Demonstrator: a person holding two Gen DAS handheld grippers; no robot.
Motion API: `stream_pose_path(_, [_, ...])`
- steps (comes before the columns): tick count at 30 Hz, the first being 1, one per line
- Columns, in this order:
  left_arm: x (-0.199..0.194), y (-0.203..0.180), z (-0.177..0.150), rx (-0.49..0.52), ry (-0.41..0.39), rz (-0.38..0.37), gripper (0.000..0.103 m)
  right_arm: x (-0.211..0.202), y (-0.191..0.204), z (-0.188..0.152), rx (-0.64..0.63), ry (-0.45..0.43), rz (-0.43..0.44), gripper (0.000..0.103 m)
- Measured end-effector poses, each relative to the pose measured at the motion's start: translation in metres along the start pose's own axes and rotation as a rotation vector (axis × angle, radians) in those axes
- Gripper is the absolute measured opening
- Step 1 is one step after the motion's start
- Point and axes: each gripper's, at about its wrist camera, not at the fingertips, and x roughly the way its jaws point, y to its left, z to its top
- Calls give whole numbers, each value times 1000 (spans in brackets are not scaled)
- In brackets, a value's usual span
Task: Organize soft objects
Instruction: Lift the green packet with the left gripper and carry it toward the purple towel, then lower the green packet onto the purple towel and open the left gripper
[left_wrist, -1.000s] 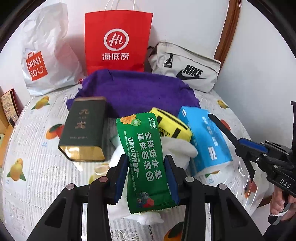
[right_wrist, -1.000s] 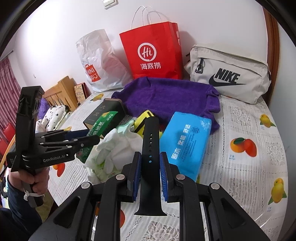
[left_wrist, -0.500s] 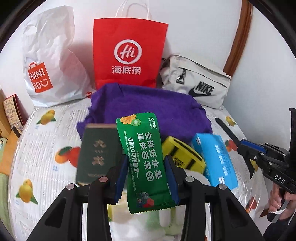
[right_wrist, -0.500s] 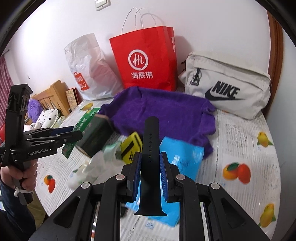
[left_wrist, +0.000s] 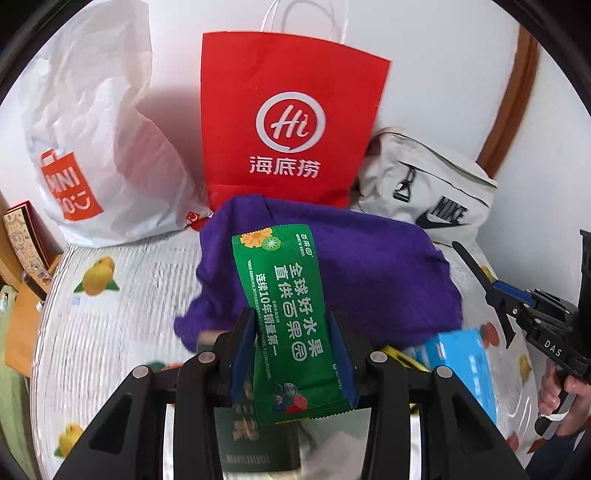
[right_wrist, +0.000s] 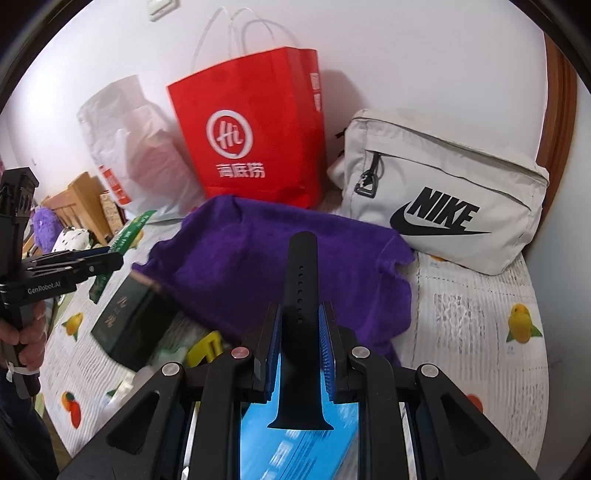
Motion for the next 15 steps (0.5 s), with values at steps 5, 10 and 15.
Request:
stream_pose_path(5, [31, 5, 23, 2, 24, 5, 38, 28, -13, 12, 14, 33, -22, 20])
stream_pose_path(10, [56, 11, 39, 1, 42, 12, 38, 54, -29, 20, 34, 60, -47, 20])
stream_pose_path(15, [83, 15, 49, -8, 81, 20, 38, 80, -40, 25, 38, 103, -68, 20])
